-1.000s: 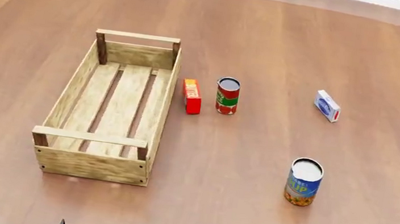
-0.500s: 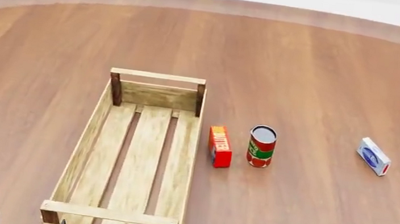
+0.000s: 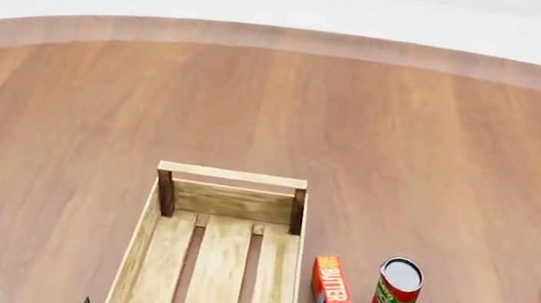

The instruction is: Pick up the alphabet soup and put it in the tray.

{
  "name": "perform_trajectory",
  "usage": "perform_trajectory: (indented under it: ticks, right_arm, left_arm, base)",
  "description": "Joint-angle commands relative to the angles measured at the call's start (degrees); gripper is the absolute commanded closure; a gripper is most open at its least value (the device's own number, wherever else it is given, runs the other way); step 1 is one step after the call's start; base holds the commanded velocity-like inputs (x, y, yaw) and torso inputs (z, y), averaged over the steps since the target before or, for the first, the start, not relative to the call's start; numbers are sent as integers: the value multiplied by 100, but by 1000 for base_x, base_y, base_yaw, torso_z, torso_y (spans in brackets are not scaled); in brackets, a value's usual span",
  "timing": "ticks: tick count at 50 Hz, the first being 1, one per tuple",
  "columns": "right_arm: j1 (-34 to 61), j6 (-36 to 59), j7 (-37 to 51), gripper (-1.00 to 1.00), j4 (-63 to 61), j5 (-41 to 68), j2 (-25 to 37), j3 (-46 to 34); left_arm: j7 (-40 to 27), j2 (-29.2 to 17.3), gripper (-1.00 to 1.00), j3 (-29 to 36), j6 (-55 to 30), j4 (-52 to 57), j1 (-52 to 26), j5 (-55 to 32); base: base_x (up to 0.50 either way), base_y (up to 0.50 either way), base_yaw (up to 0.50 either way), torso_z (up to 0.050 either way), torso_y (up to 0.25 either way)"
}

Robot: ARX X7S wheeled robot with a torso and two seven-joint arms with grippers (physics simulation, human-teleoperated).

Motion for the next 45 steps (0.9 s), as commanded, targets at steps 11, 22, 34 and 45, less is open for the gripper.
perform_trajectory:
  ticks: [11,22,34,45]
  right_arm:
    - [-9,46,108,-100,-23,205,102,-74]
    - [74,2357,210,-100,-1263,1023,389,105]
    - [60,5266,183,-100,-3465,2209,1303,775]
    - [-164,6339,110,-100,-4107,3024,1739,1670]
  left_arm:
    - [-138,-112,-100,140,43,10,15,-82]
    - [-205,-148,-100,138,29,-31,-12,-193]
    - [-236,-191,-100,198,18,1,5,-273]
    - [-277,-222,-100,262,41,-26,6,-301]
  base:
    - [319,43,0,0,0]
    - [0,0,0,0,0]
    - [0,0,0,0,0]
    - [0,0,0,0,0]
